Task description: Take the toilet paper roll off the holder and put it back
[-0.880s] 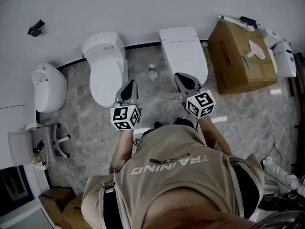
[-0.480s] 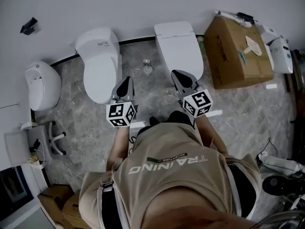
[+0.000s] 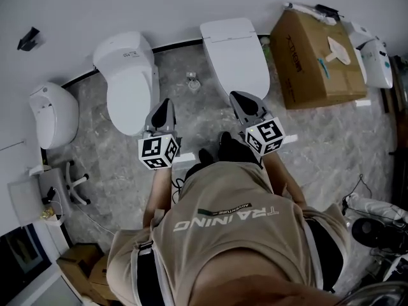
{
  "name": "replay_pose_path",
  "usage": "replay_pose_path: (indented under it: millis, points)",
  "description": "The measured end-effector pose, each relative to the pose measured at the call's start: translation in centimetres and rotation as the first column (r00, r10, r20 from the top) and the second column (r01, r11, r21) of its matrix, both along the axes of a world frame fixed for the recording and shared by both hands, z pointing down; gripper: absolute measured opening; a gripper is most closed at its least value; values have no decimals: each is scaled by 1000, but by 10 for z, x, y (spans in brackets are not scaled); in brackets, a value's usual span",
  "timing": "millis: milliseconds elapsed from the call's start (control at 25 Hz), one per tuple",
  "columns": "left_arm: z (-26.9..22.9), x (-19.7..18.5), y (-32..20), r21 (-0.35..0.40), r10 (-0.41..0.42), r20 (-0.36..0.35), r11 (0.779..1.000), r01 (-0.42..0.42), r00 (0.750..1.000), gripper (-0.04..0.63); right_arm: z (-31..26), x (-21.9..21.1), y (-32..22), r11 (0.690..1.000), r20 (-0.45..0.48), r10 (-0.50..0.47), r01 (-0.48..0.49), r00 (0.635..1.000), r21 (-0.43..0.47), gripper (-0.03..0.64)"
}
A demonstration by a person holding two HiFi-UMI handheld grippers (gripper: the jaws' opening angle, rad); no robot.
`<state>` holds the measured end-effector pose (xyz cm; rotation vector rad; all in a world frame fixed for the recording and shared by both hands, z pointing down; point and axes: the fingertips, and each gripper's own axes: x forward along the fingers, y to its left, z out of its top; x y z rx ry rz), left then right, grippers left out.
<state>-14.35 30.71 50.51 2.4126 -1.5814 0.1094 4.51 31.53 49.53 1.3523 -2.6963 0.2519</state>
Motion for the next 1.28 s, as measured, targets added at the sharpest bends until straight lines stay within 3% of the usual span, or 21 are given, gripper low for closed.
replay_pose_path:
  millis: [200, 440, 640, 880, 1280]
  points:
    - [4, 21, -28, -35, -12, 23, 999, 13, 1000, 5, 6, 21, -31, 1000, 28, -18, 18, 999, -17, 11]
    - [-22, 48, -58, -8, -14, 52, 1000, 14, 999, 5, 14, 26, -72, 995, 93, -88, 91, 992, -31, 11]
    - [-20, 41, -74, -10, -89, 64, 996, 90, 994, 5, 13, 17, -100, 987, 124, -160, 161, 979, 3, 11]
    - [-13, 38, -85, -29, -123, 62, 992, 125, 990, 5, 17, 10, -118, 976, 117, -213, 216, 970, -15, 11]
    - [-3, 6, -153, -34, -104, 14, 994, 104, 994, 5, 17, -16, -178, 982, 92, -178, 182, 980, -42, 11]
